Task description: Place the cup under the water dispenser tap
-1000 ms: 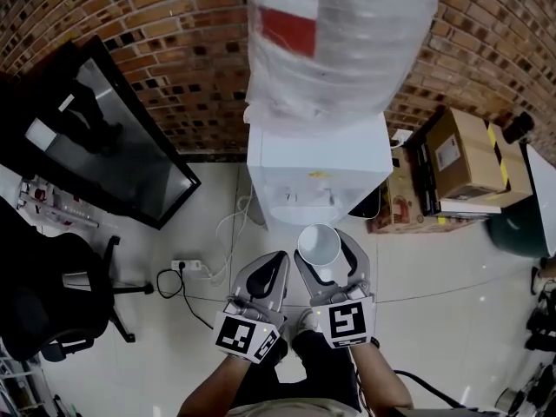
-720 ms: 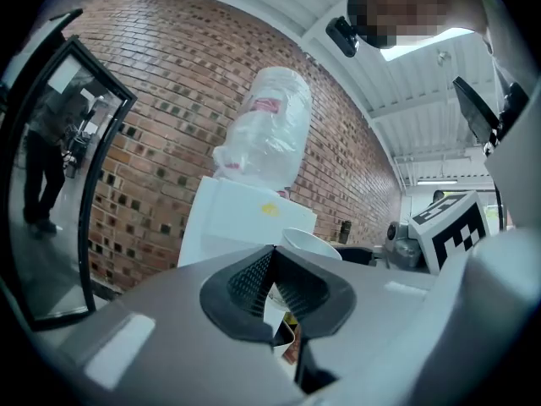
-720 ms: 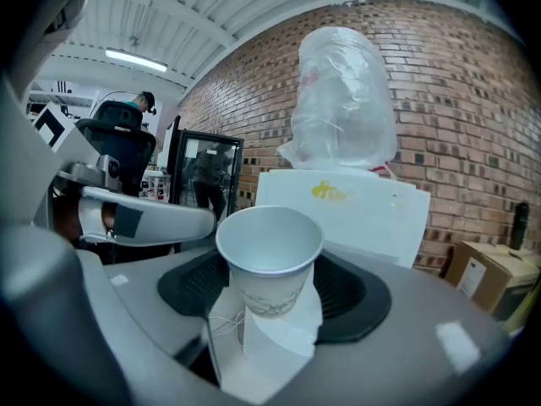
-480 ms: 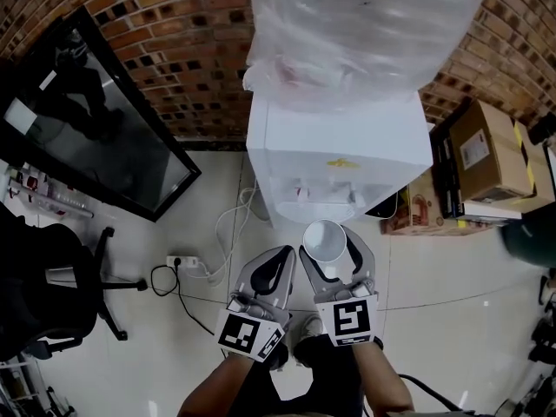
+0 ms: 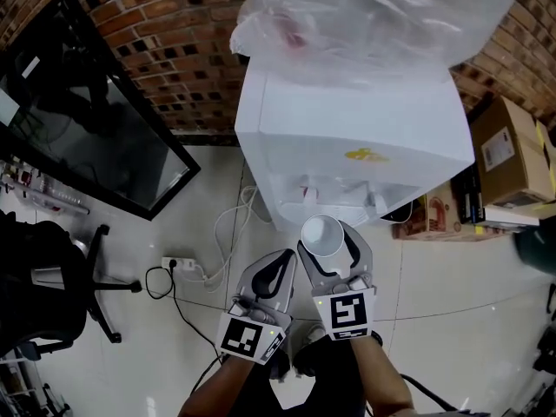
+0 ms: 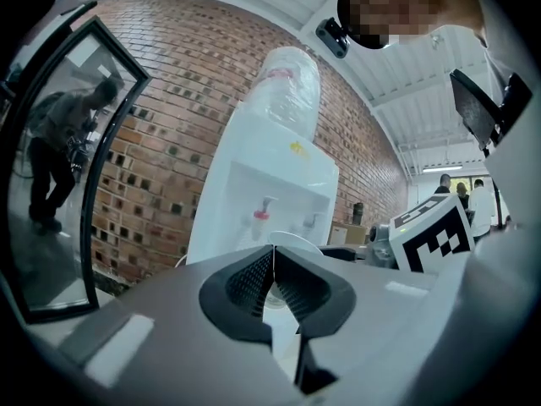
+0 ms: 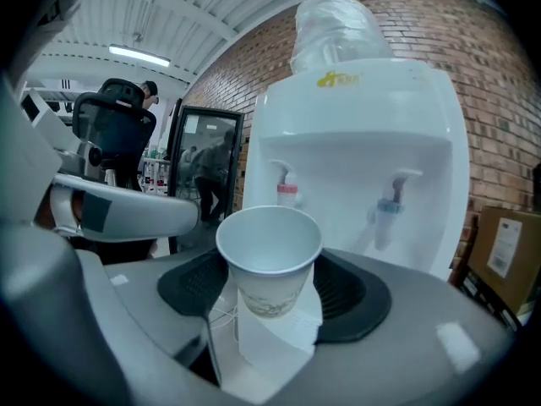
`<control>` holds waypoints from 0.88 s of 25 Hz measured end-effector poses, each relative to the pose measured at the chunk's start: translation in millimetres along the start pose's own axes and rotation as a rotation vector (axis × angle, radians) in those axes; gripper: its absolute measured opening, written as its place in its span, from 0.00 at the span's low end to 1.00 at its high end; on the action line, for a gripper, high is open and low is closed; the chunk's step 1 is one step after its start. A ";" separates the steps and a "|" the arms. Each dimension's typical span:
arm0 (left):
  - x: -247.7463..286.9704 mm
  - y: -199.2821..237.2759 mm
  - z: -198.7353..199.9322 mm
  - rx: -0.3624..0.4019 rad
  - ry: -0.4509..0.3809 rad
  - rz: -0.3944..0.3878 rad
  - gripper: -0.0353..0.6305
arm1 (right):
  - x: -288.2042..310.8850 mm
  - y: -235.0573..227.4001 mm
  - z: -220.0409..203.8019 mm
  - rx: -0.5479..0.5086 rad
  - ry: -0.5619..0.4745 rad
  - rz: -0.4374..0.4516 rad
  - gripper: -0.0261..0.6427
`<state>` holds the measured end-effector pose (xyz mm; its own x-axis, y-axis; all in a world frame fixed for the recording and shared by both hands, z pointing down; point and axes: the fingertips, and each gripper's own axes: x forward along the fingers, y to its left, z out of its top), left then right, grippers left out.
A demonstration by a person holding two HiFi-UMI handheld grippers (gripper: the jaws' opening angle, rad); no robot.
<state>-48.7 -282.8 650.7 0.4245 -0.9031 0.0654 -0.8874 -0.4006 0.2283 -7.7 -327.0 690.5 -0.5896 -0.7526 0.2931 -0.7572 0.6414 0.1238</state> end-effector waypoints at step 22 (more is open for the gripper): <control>13.3 20.6 -70.6 -0.034 0.034 0.021 0.04 | 85.0 -0.3 -81.8 0.060 0.090 0.061 0.53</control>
<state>-48.6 -292.1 724.9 0.4121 -0.9052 0.1036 -0.8899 -0.3755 0.2592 -34.6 -378.9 792.9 -0.6091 -0.6944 0.3830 -0.7379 0.6732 0.0470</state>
